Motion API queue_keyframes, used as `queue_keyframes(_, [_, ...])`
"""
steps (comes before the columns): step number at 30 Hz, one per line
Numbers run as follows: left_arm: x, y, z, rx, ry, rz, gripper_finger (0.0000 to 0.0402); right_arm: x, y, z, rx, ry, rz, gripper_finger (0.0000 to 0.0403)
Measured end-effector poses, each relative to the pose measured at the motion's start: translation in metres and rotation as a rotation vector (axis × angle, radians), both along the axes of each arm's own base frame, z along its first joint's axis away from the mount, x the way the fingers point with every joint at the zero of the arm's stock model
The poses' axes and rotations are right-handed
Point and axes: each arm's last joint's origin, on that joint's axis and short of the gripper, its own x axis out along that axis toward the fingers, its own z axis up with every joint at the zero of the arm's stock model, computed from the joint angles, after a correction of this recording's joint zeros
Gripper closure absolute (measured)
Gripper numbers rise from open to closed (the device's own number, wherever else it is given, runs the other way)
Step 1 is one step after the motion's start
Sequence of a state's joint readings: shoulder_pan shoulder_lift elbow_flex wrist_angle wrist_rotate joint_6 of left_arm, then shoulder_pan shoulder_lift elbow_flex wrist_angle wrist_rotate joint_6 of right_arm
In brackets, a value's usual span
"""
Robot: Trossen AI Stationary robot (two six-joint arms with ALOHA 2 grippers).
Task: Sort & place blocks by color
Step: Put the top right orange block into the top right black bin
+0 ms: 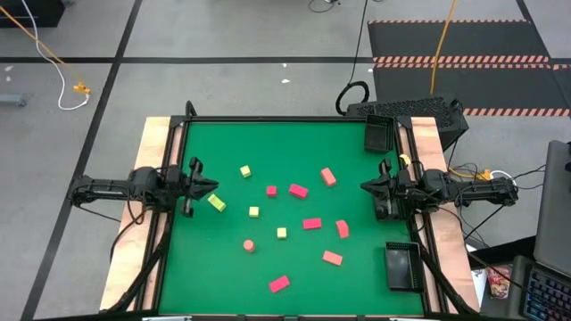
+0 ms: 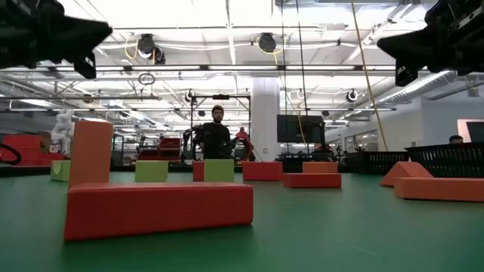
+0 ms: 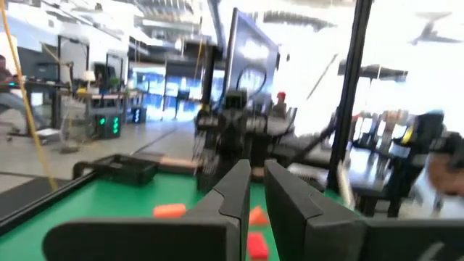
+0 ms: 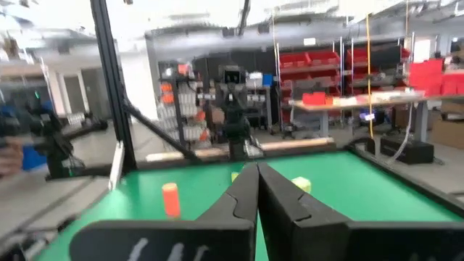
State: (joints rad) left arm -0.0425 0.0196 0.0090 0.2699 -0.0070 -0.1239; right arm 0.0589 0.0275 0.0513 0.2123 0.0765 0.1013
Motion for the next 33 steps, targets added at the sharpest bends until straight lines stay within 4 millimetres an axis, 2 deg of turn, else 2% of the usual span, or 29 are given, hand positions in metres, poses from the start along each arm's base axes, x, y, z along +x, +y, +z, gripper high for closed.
queue_keyframes(6, [-0.001,0.0,0.002,-0.093,-0.023,-0.032,0.0355,-0.001,0.0,0.003,0.092,-0.036,0.018,0.0403])
queue_keyframes(11, [-0.001,0.002,0.003,-0.057,-0.024,0.024,0.0354,-0.002,0.0,0.007,0.127,-0.078,0.02,0.0403])
queue_keyframes(13, [0.0,0.003,0.005,-0.06,0.021,0.045,0.0344,-0.002,-0.002,0.01,0.146,-0.11,-0.03,0.0401])
queue_keyframes(17, [0.003,0.008,0.018,-0.073,0.195,0.137,0.0277,-0.003,-0.003,0.02,0.153,-0.215,-0.073,0.036])
queue_keyframes(21, [0.016,0.017,0.039,-0.102,0.314,0.32,0.0185,0.005,-0.004,0.024,0.152,-0.243,-0.122,0.027])
queue_keyframes(24, [0.034,0.027,0.053,-0.148,0.416,0.455,0.0133,0.021,-0.005,0.018,0.142,-0.13,-0.183,0.0191])
queue_keyframes(28, [0.061,0.044,0.069,-0.208,0.516,0.57,0.01,0.056,-0.003,0.044,0.125,0.011,-0.213,0.0107])
queue_keyframes(30, [0.075,0.052,0.076,-0.218,0.552,0.581,0.0098,0.082,-0.004,0.054,0.117,0.172,-0.283,0.0083])
queue_keyframes(33, [0.093,0.061,0.089,-0.233,0.595,0.594,0.0103,0.12,-0.005,0.058,0.094,0.491,-0.407,0.0069])
